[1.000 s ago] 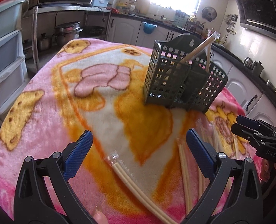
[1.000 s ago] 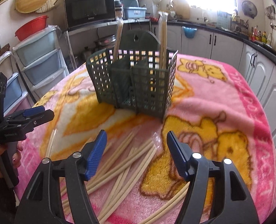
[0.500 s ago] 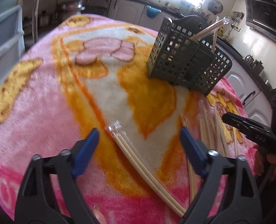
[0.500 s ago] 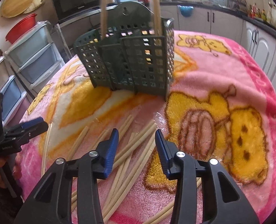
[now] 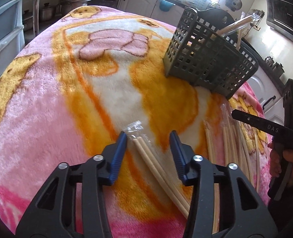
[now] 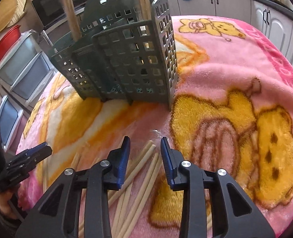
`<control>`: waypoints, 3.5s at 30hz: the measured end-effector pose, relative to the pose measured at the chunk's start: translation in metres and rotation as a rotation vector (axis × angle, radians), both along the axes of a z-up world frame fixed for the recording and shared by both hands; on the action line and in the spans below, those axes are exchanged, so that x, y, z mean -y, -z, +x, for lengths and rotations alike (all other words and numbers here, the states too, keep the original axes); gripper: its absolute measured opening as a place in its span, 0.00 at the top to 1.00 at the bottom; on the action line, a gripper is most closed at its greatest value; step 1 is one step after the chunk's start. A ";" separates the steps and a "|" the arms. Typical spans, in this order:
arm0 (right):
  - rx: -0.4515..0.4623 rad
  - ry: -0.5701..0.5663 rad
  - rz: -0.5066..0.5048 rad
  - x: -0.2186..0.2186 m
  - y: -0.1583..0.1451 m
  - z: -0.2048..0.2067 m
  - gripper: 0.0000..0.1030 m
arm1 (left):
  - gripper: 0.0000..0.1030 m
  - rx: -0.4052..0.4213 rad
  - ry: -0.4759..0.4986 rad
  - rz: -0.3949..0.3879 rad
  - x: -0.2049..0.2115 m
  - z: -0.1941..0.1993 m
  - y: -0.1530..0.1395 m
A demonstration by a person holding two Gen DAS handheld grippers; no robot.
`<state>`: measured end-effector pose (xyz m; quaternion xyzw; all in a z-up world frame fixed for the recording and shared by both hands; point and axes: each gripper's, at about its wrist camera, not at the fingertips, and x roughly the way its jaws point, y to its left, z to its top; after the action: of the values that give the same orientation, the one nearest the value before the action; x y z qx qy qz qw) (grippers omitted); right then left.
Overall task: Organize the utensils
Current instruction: 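Move the left gripper to another wrapped chopstick pair and close it, then lift the chopsticks with the left gripper and carry them over the caddy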
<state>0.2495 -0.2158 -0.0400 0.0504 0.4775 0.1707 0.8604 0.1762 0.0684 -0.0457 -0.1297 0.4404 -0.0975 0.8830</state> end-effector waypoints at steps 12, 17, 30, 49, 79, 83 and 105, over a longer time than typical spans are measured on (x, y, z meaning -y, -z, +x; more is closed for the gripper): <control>-0.018 -0.033 -0.082 -0.018 0.006 0.026 0.87 | 0.86 0.001 0.006 0.012 -0.008 0.020 0.002; -0.008 -0.028 -0.047 -0.011 -0.001 0.030 0.89 | 0.95 -0.006 0.008 -0.003 -0.014 0.028 0.002; 0.178 -0.114 0.089 0.002 -0.072 -0.004 0.91 | 0.97 0.162 0.073 -0.089 -0.007 0.025 -0.064; 0.525 -0.109 0.138 0.012 -0.159 -0.051 0.94 | 0.98 0.470 0.216 -0.127 0.050 0.015 -0.184; 0.872 0.044 0.232 0.046 -0.252 -0.022 0.94 | 0.98 0.717 0.192 -0.190 0.094 0.070 -0.282; 0.918 0.072 0.252 0.050 -0.256 -0.013 0.94 | 0.98 0.743 0.167 -0.163 0.097 0.083 -0.282; 0.983 0.114 0.176 0.021 -0.209 0.026 0.94 | 0.98 0.664 0.139 -0.103 0.090 0.105 -0.212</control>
<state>0.2753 -0.2364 0.1687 0.0624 -0.0042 0.1666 0.9840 0.2810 -0.0220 0.1668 -0.1051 0.1311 -0.2165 0.9617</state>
